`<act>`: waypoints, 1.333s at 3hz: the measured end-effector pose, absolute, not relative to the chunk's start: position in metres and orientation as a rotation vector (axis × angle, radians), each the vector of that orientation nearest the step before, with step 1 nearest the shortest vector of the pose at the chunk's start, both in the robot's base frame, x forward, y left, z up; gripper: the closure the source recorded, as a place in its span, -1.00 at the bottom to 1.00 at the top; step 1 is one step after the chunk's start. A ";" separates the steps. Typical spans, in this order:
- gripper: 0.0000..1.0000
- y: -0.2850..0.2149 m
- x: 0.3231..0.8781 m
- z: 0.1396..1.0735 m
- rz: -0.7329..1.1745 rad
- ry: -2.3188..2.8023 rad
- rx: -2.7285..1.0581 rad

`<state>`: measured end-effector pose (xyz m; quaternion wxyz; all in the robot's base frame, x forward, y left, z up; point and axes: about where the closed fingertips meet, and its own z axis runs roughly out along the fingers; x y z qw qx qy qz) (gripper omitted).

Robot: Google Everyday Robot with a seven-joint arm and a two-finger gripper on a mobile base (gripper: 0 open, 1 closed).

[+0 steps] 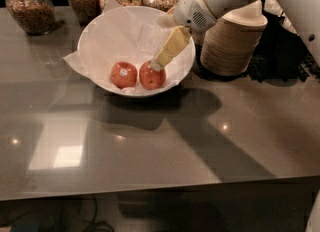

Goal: Pick apple from white bowl

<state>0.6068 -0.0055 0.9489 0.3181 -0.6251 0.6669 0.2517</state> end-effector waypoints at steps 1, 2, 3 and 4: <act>-0.88 -0.004 0.607 0.936 0.653 1.785 -1.665; -0.90 -0.008 0.610 0.921 0.598 1.817 -1.685; -0.76 -0.013 0.612 0.904 0.541 1.858 -1.700; -0.70 -0.012 0.613 0.898 0.506 1.868 -1.710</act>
Offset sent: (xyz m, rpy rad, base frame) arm 0.0057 -0.0139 -0.0433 -0.1440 -0.0105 -0.0383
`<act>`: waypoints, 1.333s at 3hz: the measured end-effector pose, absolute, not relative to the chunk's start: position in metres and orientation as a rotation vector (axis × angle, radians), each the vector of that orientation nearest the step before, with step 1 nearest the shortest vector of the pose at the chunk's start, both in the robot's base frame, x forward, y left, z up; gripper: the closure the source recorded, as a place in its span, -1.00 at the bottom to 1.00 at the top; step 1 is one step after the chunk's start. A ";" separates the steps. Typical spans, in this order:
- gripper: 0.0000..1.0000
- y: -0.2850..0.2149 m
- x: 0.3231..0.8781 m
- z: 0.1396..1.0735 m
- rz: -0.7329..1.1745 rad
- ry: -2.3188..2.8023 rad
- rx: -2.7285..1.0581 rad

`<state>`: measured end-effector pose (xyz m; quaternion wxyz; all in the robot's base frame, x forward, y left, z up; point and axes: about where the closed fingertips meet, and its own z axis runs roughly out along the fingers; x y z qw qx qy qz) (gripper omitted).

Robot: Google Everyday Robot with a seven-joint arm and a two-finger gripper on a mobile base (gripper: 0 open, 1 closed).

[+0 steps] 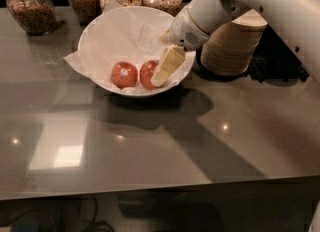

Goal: Pick apple from white bowl

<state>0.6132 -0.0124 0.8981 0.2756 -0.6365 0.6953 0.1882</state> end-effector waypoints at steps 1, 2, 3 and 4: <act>-0.66 -0.010 0.614 0.897 0.484 1.866 -1.724; -0.56 -0.008 0.615 0.897 0.475 1.865 -1.729; -0.50 -0.005 0.616 0.894 0.474 1.860 -1.732; -0.50 0.005 0.614 0.889 0.479 1.849 -1.750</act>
Offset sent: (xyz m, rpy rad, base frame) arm 0.0054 0.0038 0.0010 -0.0371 -0.0327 0.0019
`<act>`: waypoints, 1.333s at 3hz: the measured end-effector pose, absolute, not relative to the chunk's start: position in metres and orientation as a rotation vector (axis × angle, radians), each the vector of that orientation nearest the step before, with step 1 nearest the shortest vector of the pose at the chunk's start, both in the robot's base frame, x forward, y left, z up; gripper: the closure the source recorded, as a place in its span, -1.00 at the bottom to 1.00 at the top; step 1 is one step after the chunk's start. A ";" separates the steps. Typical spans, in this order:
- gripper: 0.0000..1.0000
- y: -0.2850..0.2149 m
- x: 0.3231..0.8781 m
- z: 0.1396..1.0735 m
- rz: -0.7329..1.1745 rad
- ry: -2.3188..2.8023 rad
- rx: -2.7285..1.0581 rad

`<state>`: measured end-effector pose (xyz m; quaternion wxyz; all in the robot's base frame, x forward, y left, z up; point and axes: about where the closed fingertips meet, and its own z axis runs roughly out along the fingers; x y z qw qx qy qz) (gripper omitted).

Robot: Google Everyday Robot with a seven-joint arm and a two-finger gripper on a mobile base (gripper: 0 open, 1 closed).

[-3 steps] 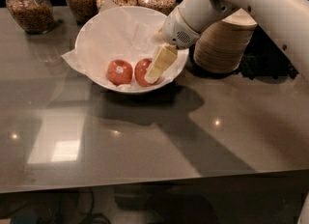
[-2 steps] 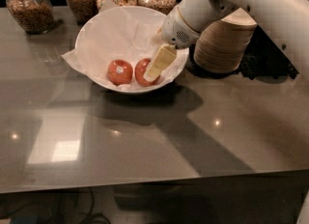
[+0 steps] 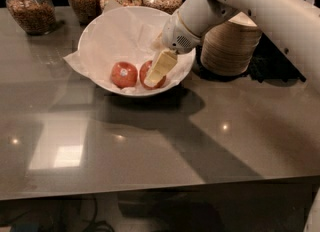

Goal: Pick apple from white bowl

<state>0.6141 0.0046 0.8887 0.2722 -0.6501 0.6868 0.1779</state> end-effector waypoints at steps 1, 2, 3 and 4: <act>-0.48 0.017 0.608 0.872 0.500 1.844 -1.781; -0.48 0.014 0.608 0.866 0.500 1.855 -1.777; -0.48 0.005 0.611 0.858 0.496 1.878 -1.758; -0.46 0.001 0.612 0.853 0.495 1.891 -1.748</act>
Offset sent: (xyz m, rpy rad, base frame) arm -0.0083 0.0139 -0.0226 -0.0098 0.0230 0.0305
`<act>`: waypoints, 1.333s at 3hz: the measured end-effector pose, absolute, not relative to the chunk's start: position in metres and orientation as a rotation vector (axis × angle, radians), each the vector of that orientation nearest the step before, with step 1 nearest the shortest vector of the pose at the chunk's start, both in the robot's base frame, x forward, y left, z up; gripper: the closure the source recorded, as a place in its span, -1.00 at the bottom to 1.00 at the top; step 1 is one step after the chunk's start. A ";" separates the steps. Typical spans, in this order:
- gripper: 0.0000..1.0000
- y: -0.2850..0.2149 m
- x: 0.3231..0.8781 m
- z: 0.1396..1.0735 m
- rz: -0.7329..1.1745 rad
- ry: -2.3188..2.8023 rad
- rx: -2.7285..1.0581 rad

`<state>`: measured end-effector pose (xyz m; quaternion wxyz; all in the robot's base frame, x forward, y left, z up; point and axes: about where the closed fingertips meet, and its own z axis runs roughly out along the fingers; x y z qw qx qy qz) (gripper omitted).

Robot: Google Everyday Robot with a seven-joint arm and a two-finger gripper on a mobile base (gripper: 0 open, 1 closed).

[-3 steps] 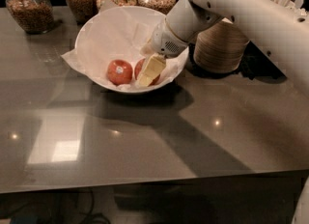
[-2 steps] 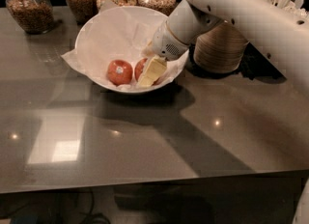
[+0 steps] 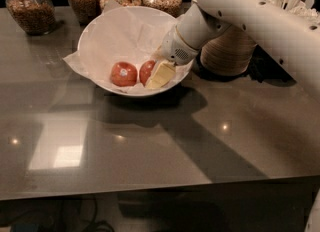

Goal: Pick apple from white bowl

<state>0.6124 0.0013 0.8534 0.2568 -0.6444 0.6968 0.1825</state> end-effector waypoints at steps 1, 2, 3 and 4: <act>-0.08 0.001 0.612 0.853 0.495 1.891 -1.748; 0.38 -0.002 0.612 0.848 0.500 1.912 -1.728; 0.85 -0.002 0.612 0.848 0.500 1.912 -1.728; 1.00 -0.001 0.610 0.851 0.546 1.892 -1.708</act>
Offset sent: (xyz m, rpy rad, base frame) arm -0.0003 -0.0124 -0.0086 0.0037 0.0192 -0.0502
